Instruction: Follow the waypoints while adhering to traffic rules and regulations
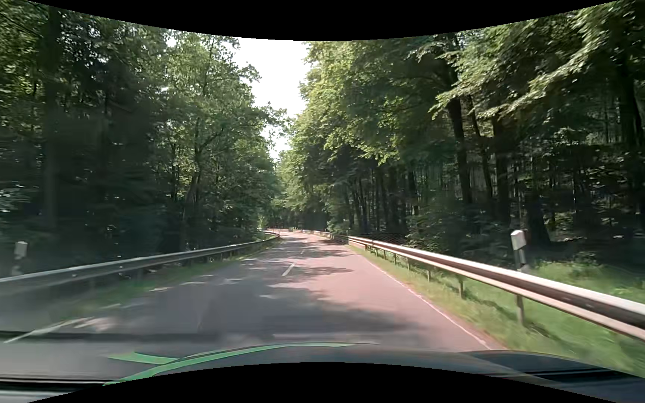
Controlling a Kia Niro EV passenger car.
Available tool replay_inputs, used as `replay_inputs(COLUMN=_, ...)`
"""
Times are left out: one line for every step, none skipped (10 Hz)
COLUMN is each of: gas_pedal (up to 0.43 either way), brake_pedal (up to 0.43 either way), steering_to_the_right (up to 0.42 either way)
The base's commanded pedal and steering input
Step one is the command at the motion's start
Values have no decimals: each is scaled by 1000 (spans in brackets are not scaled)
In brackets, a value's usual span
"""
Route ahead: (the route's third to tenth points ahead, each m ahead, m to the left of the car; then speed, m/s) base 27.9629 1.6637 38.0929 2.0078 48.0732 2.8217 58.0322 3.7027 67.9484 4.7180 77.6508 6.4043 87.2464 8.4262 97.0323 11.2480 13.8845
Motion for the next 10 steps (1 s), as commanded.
replay_inputs(gas_pedal=87, brake_pedal=0, steering_to_the_right=7)
replay_inputs(gas_pedal=87, brake_pedal=0, steering_to_the_right=5)
replay_inputs(gas_pedal=87, brake_pedal=0, steering_to_the_right=3)
replay_inputs(gas_pedal=87, brake_pedal=0, steering_to_the_right=3)
replay_inputs(gas_pedal=87, brake_pedal=0, steering_to_the_right=2)
replay_inputs(gas_pedal=87, brake_pedal=0, steering_to_the_right=2)
replay_inputs(gas_pedal=87, brake_pedal=0, steering_to_the_right=2)
replay_inputs(gas_pedal=87, brake_pedal=0, steering_to_the_right=-1)
replay_inputs(gas_pedal=87, brake_pedal=0, steering_to_the_right=-4)
replay_inputs(gas_pedal=79, brake_pedal=0, steering_to_the_right=-7)
